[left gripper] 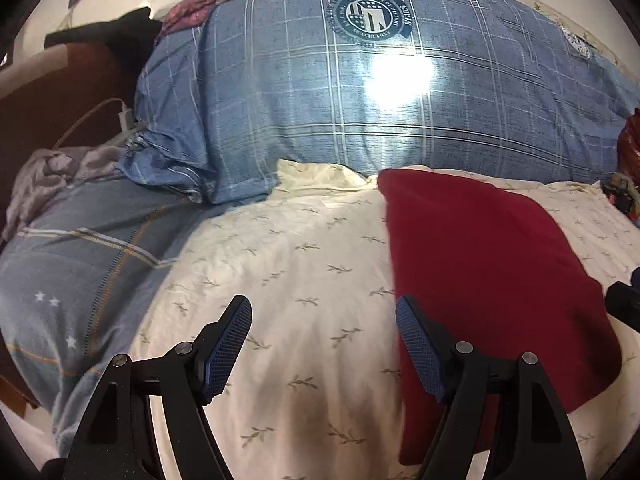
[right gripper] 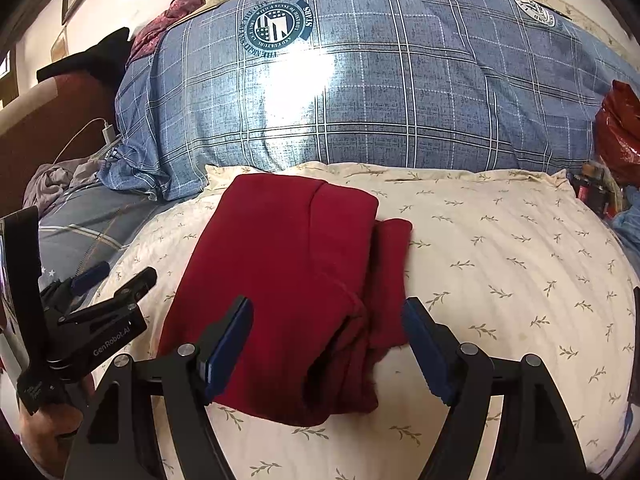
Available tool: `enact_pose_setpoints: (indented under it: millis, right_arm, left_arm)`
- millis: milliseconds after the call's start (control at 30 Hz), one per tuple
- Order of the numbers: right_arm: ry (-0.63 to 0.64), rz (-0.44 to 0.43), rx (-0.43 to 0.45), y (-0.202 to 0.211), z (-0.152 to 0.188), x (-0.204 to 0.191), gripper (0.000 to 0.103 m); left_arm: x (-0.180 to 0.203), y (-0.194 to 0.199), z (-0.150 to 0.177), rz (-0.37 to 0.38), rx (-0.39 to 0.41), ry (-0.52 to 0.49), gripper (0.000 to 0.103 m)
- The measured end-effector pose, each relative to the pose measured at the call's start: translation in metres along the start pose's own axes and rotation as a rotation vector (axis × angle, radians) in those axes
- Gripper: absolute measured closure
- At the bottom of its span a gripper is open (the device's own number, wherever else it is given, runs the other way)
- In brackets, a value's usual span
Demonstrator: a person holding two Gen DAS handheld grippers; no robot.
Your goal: Fold small clothes
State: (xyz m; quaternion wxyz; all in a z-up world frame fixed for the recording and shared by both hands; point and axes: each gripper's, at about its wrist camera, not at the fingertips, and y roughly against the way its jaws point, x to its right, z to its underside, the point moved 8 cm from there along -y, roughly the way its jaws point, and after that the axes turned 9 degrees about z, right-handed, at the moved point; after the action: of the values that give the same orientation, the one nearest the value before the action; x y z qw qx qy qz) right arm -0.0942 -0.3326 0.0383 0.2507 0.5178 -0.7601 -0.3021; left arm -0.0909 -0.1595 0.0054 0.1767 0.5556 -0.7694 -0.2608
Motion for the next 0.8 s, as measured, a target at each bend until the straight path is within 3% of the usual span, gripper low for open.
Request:
enact_pose_setpoints:
  millis: [167, 300, 533, 800]
  right_arm:
    - [0.006, 0.001, -0.001, 0.001, 0.001, -0.004, 0.025]
    - [0.014, -0.005, -0.007, 0.0, 0.001, -0.007, 0.025]
    - [0.004, -0.012, -0.018, -0.002, 0.002, -0.008, 0.025]
    - [0.017, -0.005, -0.012, -0.001, 0.001, -0.01, 0.025]
  left_arm:
    - [0.002, 0.0, 0.003, 0.006, -0.009, 0.005, 0.028]
    - [0.002, 0.003, 0.002, -0.059, 0.006, -0.03, 0.022]
    - [0.01, -0.001, 0.005, -0.042, -0.016, -0.05, 0.022]
    - [0.016, 0.006, 0.003, 0.062, -0.003, -0.03, 0.022]
